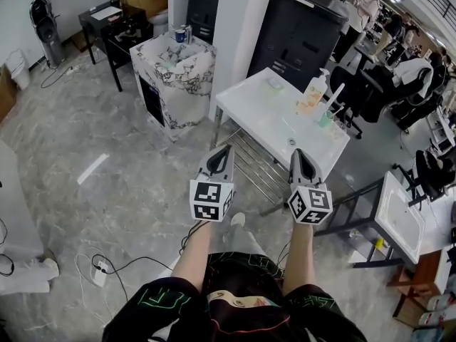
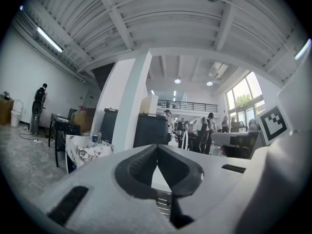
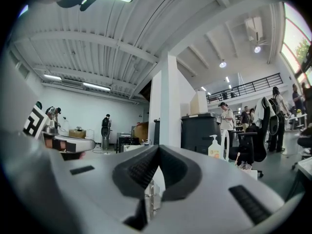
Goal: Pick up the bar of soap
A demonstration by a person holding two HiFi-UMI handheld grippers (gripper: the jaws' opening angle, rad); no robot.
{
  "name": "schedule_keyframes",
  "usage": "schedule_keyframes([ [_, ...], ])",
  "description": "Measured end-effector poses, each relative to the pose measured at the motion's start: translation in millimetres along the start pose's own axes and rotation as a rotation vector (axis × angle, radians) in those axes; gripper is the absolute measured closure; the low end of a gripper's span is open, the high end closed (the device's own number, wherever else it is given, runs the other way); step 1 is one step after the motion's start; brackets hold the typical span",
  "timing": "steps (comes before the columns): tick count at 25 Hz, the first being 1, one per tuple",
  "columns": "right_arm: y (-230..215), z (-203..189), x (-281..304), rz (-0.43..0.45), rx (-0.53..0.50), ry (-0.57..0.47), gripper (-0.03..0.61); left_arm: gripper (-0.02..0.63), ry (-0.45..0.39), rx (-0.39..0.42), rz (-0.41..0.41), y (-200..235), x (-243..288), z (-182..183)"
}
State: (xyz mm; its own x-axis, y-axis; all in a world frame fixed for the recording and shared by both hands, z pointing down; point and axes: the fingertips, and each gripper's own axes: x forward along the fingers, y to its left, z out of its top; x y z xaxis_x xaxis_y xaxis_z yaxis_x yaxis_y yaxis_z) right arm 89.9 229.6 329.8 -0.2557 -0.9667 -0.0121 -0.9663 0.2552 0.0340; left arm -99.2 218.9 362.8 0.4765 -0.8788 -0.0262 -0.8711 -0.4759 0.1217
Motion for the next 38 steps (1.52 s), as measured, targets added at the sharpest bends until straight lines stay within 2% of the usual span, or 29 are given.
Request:
schedule_keyframes([
  [9, -26, -22, 34, -0.008, 0.053, 0.02, 0.574, 0.607, 0.051, -0.024, -0.02, 4, 34, -26],
  [13, -26, -35, 59, 0.022, 0.075, 0.036, 0.574, 0.607, 0.088, -0.048, 0.026, 26, 48, -39],
  [18, -44, -49, 94, 0.033, 0.114, 0.051, 0.574, 0.607, 0.112, -0.082, 0.027, 36, 81, -54],
  [28, -108, -73, 187, 0.035, 0.186, 0.081, 0.574, 0.607, 0.211, -0.09, 0.037, 55, 191, -81],
  [34, -155, -81, 238, 0.014, 0.184, 0.084, 0.574, 0.607, 0.246, -0.105, 0.023, 58, 268, -85],
  [38, -179, -75, 267, 0.028, 0.157, 0.06, 0.574, 0.607, 0.259, -0.064, 0.015, 54, 318, -84],
])
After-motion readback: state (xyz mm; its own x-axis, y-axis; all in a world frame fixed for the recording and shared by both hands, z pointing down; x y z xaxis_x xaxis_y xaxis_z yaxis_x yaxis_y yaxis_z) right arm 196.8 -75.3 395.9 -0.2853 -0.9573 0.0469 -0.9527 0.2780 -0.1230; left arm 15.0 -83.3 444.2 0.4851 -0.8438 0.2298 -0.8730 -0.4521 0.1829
